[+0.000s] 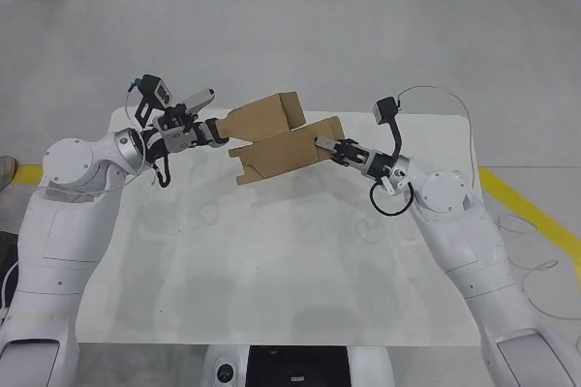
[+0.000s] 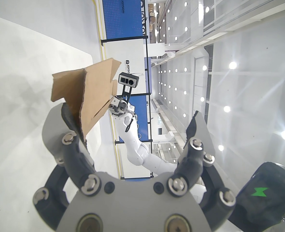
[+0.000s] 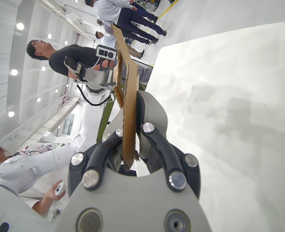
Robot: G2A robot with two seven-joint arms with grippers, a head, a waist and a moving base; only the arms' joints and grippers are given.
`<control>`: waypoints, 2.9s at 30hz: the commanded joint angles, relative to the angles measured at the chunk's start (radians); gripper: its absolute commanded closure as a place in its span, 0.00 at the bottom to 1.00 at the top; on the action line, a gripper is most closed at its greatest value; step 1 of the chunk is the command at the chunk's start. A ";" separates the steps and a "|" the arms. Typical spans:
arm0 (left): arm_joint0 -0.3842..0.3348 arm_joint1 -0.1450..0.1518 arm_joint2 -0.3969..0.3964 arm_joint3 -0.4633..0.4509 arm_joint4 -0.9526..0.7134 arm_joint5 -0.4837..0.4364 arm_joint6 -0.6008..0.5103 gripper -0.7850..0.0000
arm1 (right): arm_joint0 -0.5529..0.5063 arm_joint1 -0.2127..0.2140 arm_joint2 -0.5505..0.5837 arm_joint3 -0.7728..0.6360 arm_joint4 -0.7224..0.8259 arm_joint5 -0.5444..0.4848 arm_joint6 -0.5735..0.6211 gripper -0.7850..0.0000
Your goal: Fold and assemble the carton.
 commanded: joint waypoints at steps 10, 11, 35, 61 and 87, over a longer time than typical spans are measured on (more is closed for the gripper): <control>-0.013 -0.006 0.023 0.010 0.002 -0.008 0.015 0.00 | 0.004 -0.007 -0.017 -0.021 0.009 0.002 0.003 1.00; -0.014 -0.007 0.025 0.012 0.005 -0.011 0.016 0.00 | 0.004 -0.008 -0.019 -0.022 0.011 0.002 0.003 1.00; -0.009 -0.002 0.027 0.056 0.100 -0.045 0.010 0.80 | -0.002 -0.019 -0.033 -0.028 0.007 0.000 -0.017 1.00; -0.024 0.007 0.012 0.065 0.185 -0.148 -0.030 1.00 | -0.039 0.009 0.096 -0.047 0.023 -0.096 0.023 0.00; 0.013 0.009 0.049 -0.040 0.155 -0.292 -0.171 1.00 | 0.159 -0.088 -0.161 0.221 0.390 -0.220 0.352 0.52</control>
